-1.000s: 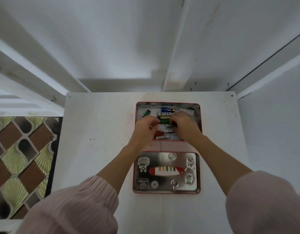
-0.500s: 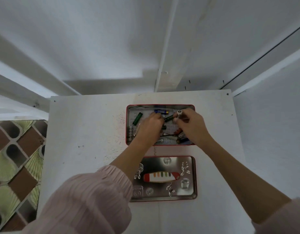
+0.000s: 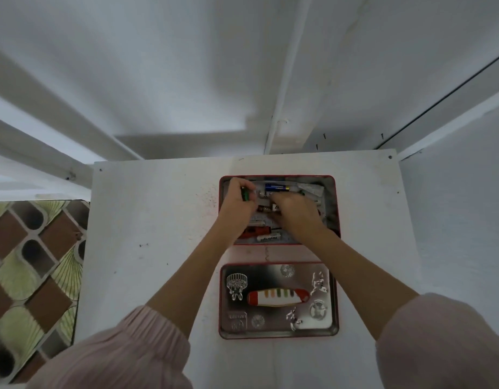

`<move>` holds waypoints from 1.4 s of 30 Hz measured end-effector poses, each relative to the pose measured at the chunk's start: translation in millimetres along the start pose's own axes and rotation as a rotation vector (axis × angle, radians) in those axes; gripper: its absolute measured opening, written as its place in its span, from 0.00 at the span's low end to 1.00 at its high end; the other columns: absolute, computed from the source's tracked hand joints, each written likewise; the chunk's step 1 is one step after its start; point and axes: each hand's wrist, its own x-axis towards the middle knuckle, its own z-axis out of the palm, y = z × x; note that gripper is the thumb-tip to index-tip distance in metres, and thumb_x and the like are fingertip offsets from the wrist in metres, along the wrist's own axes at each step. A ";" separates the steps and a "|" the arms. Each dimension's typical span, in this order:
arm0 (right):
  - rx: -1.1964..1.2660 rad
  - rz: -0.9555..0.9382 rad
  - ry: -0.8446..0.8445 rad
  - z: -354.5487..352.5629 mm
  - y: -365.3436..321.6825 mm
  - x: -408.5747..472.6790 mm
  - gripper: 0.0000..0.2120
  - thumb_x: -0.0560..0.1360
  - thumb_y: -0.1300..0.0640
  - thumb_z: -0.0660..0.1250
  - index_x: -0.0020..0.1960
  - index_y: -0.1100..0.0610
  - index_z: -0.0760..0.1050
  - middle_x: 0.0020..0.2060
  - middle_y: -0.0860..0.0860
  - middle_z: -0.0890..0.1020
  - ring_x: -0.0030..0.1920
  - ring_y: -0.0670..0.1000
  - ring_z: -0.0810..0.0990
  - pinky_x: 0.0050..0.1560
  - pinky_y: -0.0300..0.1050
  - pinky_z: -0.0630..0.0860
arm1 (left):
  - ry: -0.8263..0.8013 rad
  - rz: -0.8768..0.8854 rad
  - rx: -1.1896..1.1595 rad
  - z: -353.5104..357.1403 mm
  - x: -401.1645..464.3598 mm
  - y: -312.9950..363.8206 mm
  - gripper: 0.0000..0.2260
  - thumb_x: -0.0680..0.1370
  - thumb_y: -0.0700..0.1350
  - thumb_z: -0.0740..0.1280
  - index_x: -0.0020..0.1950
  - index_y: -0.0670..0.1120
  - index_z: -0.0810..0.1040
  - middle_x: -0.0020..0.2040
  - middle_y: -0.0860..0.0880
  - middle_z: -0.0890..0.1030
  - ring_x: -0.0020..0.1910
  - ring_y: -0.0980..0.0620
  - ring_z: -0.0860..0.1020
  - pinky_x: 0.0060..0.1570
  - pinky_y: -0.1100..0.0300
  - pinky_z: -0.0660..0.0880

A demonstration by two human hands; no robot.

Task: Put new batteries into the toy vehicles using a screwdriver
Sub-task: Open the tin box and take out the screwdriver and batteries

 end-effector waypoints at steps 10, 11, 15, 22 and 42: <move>1.261 0.426 0.006 -47.4 15.5 -36.8 0.08 0.79 0.66 0.52 0.51 0.56 0.67 0.38 0.53 0.74 0.33 0.48 0.71 0.35 0.41 0.71 | -0.078 0.242 0.823 15.5 18.1 -18.8 0.15 0.73 0.32 0.66 0.57 0.46 0.71 0.60 0.49 0.73 0.60 0.50 0.70 0.59 0.55 0.72; 1.303 0.413 0.010 -48.2 16.5 -38.1 0.11 0.79 0.67 0.52 0.53 0.56 0.69 0.38 0.53 0.75 0.34 0.48 0.72 0.35 0.41 0.71 | -0.054 0.276 0.891 17.6 19.1 -20.7 0.15 0.74 0.35 0.67 0.58 0.46 0.71 0.61 0.48 0.73 0.61 0.49 0.70 0.60 0.53 0.71; 1.477 0.425 0.009 -49.1 17.2 -40.8 0.12 0.78 0.69 0.55 0.53 0.56 0.71 0.36 0.53 0.77 0.34 0.51 0.78 0.40 0.44 0.78 | 0.015 0.343 1.094 24.5 25.3 -23.3 0.18 0.77 0.48 0.68 0.64 0.46 0.70 0.63 0.47 0.74 0.62 0.47 0.72 0.59 0.51 0.71; 1.448 0.444 -0.005 -49.6 18.2 -34.9 0.04 0.77 0.63 0.61 0.46 0.61 0.74 0.32 0.53 0.80 0.33 0.50 0.79 0.36 0.42 0.78 | -0.038 0.221 0.758 14.9 16.8 -16.1 0.06 0.81 0.48 0.62 0.48 0.46 0.70 0.45 0.50 0.73 0.45 0.51 0.73 0.40 0.63 0.69; 1.211 0.475 0.225 -62.6 17.3 -22.5 0.05 0.76 0.59 0.64 0.42 0.58 0.75 0.27 0.51 0.73 0.21 0.44 0.67 0.21 0.35 0.65 | -0.042 -0.128 -0.123 14.7 -2.5 4.7 0.07 0.83 0.38 0.55 0.49 0.43 0.71 0.38 0.48 0.73 0.36 0.54 0.74 0.39 0.63 0.78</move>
